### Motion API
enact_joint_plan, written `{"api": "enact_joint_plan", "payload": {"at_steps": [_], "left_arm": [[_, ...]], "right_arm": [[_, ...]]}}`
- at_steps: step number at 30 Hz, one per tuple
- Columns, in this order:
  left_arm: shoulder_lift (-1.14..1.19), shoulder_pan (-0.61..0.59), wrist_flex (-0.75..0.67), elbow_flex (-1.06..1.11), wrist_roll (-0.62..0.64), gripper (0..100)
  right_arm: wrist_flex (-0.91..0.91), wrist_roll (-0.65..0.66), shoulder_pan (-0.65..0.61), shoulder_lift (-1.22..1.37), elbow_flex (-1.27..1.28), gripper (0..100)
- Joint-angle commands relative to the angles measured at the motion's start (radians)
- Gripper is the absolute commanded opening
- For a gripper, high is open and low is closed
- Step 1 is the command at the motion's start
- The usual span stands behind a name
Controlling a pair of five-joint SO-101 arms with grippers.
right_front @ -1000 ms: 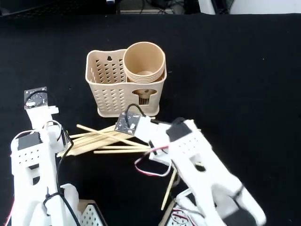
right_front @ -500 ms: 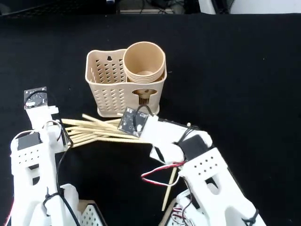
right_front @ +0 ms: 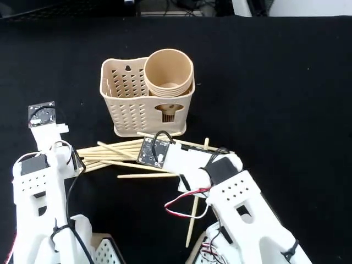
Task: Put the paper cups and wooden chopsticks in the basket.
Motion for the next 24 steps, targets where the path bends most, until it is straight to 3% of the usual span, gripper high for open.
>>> {"api": "enact_joint_plan", "payload": {"at_steps": [1,10,15,24], "left_arm": [[-0.020,-0.007,-0.017,-0.030,0.012,15],[-0.020,-0.007,-0.015,-0.031,0.012,15],[-0.020,-0.007,-0.015,-0.030,0.012,15],[-0.020,-0.007,-0.015,-0.027,0.012,15]], "right_arm": [[-0.018,0.009,0.000,0.004,-0.004,19.1],[-0.115,-0.104,-0.052,0.028,-0.004,19.4],[-0.175,-0.153,-0.155,0.249,-0.013,19.4],[-0.315,-0.150,-0.089,0.495,-0.033,19.4]]}}
